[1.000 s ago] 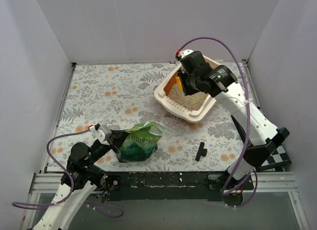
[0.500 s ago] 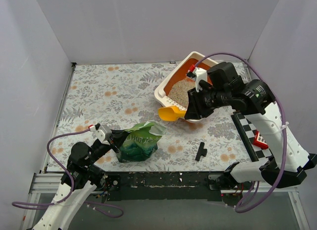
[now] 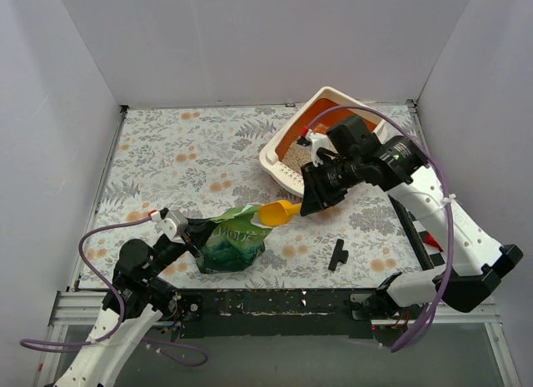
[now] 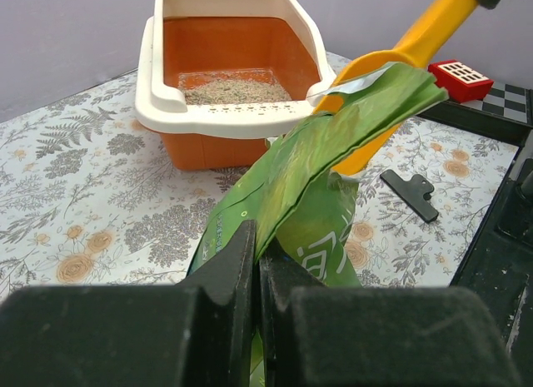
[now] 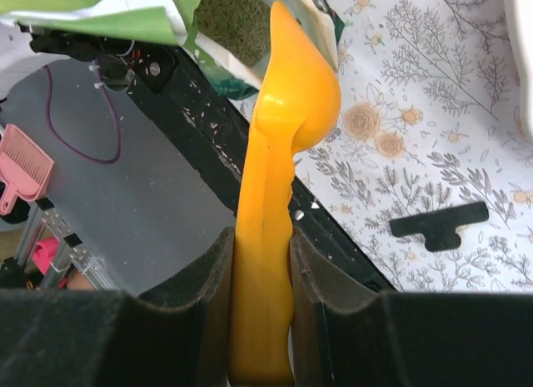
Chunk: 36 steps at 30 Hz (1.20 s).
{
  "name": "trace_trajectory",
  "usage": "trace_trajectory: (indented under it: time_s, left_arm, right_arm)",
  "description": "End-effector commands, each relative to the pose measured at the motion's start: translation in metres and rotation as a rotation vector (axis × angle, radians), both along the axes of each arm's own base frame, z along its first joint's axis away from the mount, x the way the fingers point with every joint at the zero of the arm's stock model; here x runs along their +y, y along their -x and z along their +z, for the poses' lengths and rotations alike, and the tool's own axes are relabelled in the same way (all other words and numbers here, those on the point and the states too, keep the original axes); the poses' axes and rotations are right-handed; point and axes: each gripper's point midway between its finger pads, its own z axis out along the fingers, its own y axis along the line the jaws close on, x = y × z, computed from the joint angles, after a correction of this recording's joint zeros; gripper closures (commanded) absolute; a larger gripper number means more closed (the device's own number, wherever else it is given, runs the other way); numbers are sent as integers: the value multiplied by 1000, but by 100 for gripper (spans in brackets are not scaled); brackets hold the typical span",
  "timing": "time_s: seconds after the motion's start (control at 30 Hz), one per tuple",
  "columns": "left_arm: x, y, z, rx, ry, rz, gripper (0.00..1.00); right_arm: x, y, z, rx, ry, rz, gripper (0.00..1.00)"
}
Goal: Fill the litter box with clean litter
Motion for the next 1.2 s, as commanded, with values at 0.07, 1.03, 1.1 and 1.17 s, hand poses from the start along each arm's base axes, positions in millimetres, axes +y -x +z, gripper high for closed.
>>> trace_trajectory:
  time_s: [0.07, 1.03, 1.1, 1.17]
  left_arm:
    - [-3, 6, 17, -60, 24, -33, 100]
    - [-5, 8, 18, -73, 25, -51, 100]
    - [-5, 5, 16, -60, 18, -44, 100]
    - [-6, 1, 13, -41, 6, -38, 100]
  right_arm:
    - [36, -15, 9, 19, -90, 62, 99]
    - [138, -1, -217, 642, 177, 171, 99]
    - [151, 8, -226, 678, 121, 184, 99]
    - [165, 14, -231, 697, 58, 185, 99]
